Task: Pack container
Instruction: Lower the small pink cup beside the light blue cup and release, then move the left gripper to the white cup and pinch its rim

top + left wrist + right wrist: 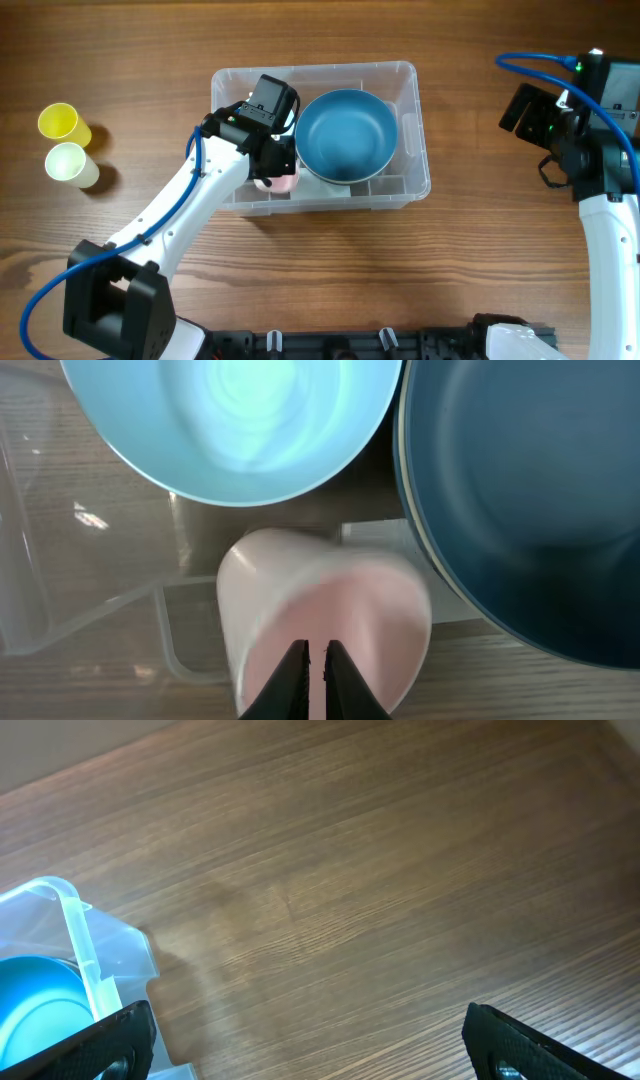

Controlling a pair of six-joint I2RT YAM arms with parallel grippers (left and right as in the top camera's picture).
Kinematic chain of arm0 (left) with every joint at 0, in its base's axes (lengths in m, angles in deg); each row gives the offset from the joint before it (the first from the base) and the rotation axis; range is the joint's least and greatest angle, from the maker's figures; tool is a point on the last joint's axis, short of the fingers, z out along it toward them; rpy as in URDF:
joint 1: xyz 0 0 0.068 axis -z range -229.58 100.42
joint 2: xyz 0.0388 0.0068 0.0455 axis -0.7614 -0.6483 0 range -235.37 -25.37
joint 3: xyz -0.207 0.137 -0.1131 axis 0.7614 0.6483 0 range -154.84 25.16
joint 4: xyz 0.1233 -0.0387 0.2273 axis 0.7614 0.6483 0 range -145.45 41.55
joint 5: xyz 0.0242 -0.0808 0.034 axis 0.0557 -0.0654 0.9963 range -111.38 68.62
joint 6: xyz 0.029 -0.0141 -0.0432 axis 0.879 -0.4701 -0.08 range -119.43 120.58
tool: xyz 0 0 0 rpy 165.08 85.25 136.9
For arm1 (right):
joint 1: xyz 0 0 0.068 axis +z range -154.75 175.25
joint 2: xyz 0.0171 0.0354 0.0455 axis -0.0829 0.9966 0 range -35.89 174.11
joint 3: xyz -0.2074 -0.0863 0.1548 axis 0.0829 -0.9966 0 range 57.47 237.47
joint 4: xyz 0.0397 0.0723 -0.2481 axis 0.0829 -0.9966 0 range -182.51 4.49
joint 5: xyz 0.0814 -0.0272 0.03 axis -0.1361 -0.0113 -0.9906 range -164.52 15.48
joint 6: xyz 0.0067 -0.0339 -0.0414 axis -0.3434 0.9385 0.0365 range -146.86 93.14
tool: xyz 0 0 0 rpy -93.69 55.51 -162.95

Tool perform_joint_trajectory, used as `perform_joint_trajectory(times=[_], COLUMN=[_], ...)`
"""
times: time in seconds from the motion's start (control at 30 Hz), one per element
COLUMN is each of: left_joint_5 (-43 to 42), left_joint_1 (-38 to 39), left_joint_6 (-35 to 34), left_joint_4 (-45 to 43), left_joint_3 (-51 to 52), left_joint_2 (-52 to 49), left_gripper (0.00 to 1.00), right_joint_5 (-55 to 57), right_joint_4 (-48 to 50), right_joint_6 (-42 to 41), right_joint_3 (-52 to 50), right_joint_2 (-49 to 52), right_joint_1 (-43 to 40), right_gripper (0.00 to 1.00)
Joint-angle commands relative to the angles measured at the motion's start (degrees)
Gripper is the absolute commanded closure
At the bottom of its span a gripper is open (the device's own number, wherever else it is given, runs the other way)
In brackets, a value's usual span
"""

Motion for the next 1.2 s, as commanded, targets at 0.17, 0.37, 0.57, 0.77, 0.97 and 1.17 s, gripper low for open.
perform_joint_trajectory(times=[0.17, 0.37, 0.57, 0.77, 0.97, 1.17], left_joint_5=[1.03, 1.46, 1.46, 3.28, 10.49, 9.09], left_joint_1=[0.09, 0.09, -0.24, -5.05, -17.53, -38.56], left_joint_6=[-0.55, -0.52, -0.52, -0.61, -5.75, -9.53], left_joint_4=[-0.20, -0.17, -0.63, 2.10, 4.59, 7.21], left_joint_3=[-0.02, -0.02, -0.48, -7.32, -9.31, -9.29], left_joint_2=[-0.09, -0.09, 0.96, 6.60, 13.99, 16.63], left_gripper=[0.88, 0.87, 0.88, 0.85, 0.77, 0.65], right_joint_5=[1.01, 1.01, 1.01, 1.01, 1.01, 1.01], right_joint_4=[0.02, 0.02, 0.02, 0.02, 0.02, 0.02], right_joint_6=[-0.83, -0.83, -0.83, -0.83, -0.83, -0.83], right_joint_3=[0.63, 0.63, 0.63, 0.63, 0.63, 0.63], right_joint_2=[0.48, 0.48, 0.48, 0.48, 0.48, 0.48], right_joint_1=[-0.13, -0.13, -0.13, -0.13, -0.13, -0.13], right_gripper=[0.00, 0.00, 0.00, 0.00, 0.00, 0.01])
